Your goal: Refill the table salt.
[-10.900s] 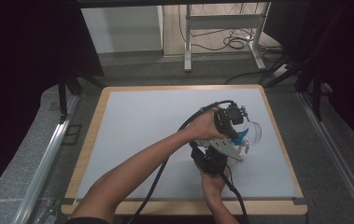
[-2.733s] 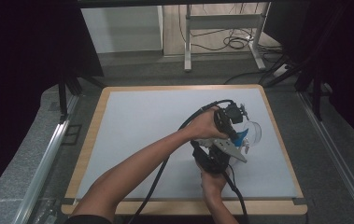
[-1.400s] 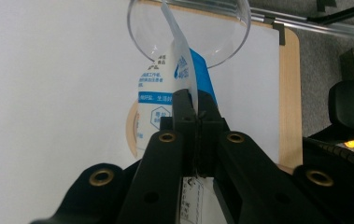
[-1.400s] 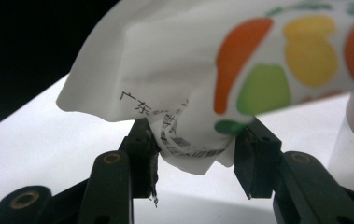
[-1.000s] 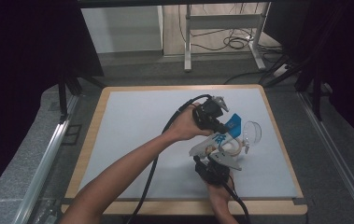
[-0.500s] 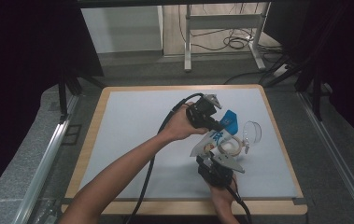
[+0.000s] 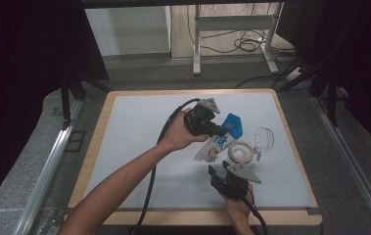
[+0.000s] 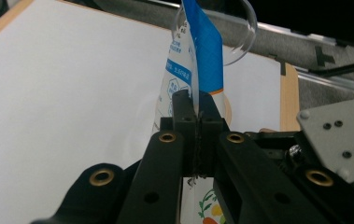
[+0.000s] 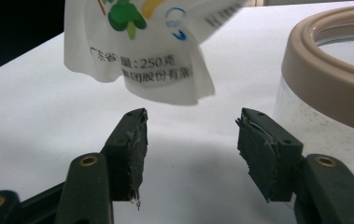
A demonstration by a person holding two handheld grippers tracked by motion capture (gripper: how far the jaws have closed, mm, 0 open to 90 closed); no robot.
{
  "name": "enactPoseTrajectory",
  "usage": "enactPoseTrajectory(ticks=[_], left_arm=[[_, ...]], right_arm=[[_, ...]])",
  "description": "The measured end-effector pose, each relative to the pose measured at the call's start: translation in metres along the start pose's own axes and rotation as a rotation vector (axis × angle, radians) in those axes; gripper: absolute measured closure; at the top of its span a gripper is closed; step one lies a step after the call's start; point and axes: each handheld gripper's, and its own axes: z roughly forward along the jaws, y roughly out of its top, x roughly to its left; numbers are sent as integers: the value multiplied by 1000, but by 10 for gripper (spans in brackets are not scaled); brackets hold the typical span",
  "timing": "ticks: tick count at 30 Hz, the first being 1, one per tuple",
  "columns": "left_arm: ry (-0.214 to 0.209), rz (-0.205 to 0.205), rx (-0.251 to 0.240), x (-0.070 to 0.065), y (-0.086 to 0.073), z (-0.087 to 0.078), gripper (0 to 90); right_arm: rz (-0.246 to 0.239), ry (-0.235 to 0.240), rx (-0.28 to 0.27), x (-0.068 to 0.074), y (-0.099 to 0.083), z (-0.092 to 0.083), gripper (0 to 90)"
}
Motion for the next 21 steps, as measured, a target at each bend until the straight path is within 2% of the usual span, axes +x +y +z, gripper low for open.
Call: enactPoseTrajectory(ticks=[4,6,8,9,10,16,18,19,21], left_arm=[[9,-19,-27,4,-8,-9,900],[25,-46,-61,7,-18,-18,900],[33,-49,-61,9,-22,-22,900],[48,-73,-82,12,-30,-28,900],[48,-73,-82,12,-30,-28,900],[102,-123,-121,23,-60,-46,900],[131,-152,-142,29,-76,-55,900],[131,-152,-142,29,-76,-55,900],[173,-164,-166,32,-91,-67,900]], right_arm=[[-11,13,4,-1,-1,-3,414],[-16,20,3,-2,-2,-5,412],[-10,24,6,-3,-2,-6,410],[-13,28,7,-4,-3,-7,407],[-13,28,7,-4,-3,-7,407],[-21,43,20,-7,-5,-11,402],[-21,38,21,-10,-7,-13,401],[-21,38,21,-10,-7,-13,401],[-14,28,18,-13,-8,-16,400]])
